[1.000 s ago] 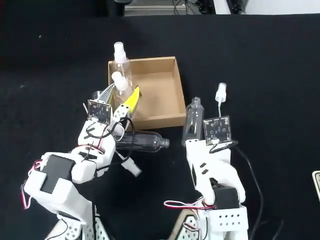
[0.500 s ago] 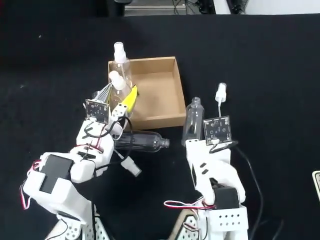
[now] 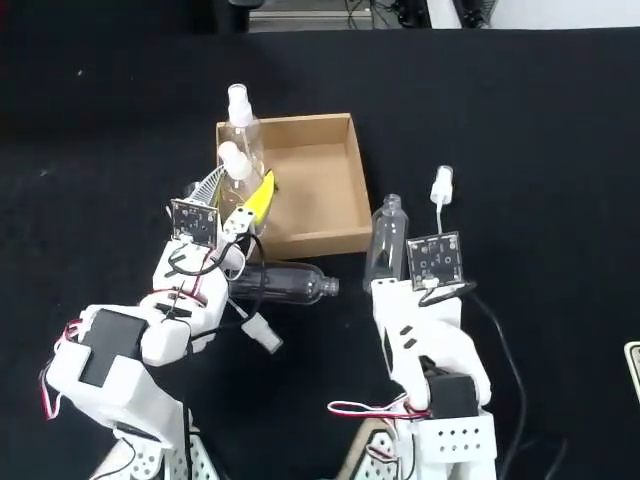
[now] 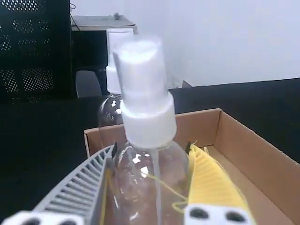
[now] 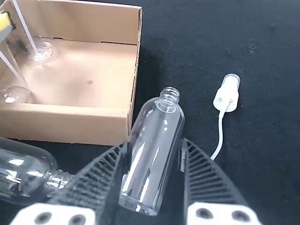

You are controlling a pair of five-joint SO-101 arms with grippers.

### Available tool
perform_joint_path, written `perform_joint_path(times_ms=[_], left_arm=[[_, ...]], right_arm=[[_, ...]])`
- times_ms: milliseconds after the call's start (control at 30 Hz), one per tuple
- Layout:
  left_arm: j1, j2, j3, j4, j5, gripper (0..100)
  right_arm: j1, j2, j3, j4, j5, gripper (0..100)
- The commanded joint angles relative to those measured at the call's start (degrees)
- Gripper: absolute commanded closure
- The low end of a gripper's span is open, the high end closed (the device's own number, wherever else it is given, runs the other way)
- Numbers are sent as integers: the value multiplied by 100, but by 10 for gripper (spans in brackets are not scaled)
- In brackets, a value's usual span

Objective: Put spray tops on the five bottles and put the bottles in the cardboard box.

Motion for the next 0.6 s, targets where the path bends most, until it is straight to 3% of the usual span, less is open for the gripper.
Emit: perform_joint_path(times_ms=[0,567], left_arm=[[-75,-18,-92,-97,35,773],[-312,-18,-31,-97,-9,775]], right_arm=[[97,-558,-40,-158,-18,854],[97,-558,-40,-158,-18,854]])
